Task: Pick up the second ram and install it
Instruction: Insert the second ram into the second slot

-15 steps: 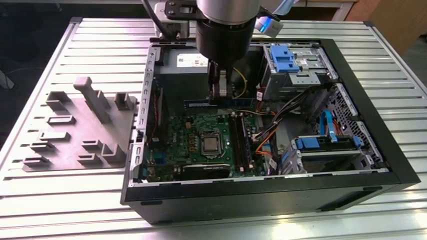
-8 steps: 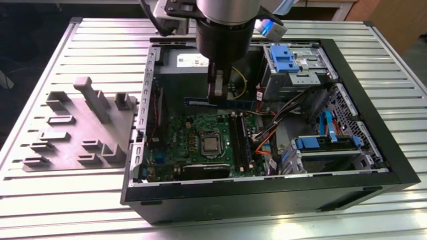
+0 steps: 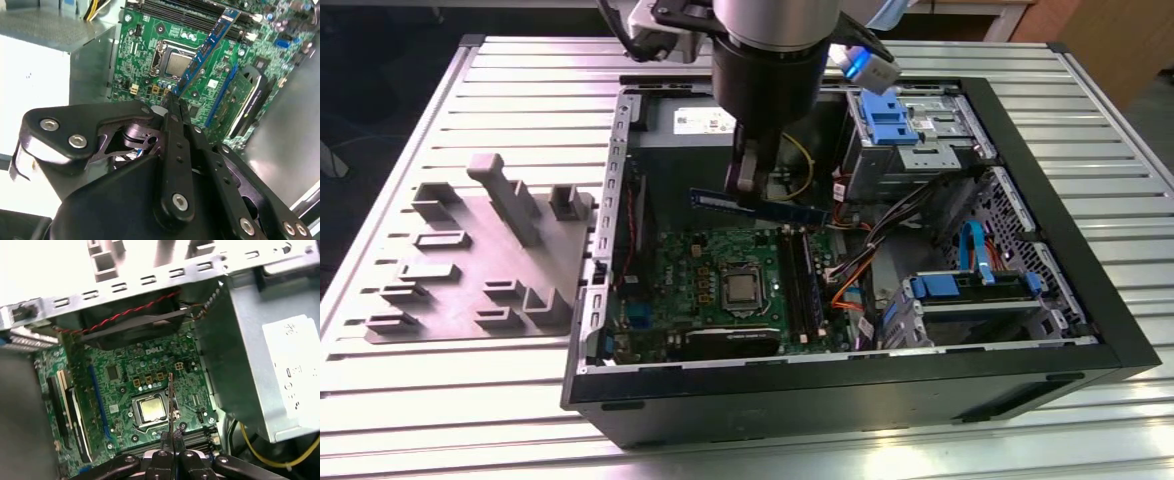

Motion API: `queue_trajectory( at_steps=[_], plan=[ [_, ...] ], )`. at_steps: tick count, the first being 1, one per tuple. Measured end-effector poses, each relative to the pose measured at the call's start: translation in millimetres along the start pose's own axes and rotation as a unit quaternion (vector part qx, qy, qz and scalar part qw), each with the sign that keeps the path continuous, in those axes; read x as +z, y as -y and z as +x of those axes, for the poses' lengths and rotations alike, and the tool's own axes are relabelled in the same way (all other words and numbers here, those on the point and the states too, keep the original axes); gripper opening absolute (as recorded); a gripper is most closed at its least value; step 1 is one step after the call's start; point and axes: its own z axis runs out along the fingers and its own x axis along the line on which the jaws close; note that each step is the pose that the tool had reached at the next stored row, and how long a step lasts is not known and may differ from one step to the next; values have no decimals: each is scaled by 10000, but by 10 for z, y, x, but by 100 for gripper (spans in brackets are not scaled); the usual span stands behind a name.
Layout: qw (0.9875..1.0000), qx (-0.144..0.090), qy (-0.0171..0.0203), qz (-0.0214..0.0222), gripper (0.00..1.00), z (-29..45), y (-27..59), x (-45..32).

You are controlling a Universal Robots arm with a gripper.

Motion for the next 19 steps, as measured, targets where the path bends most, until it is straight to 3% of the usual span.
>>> queue_trajectory(
  at_steps=[5, 10, 15, 19],
  plan=[
    [9990, 447, 18, 5, 12, 0, 0, 5],
    [9960, 896, 37, 10, 12, 0, 0, 12],
    [9909, 1347, 56, 16, 12, 0, 1, 23],
    [9852, 1711, 70, 20, 12, 1, 1, 30]
  ],
)
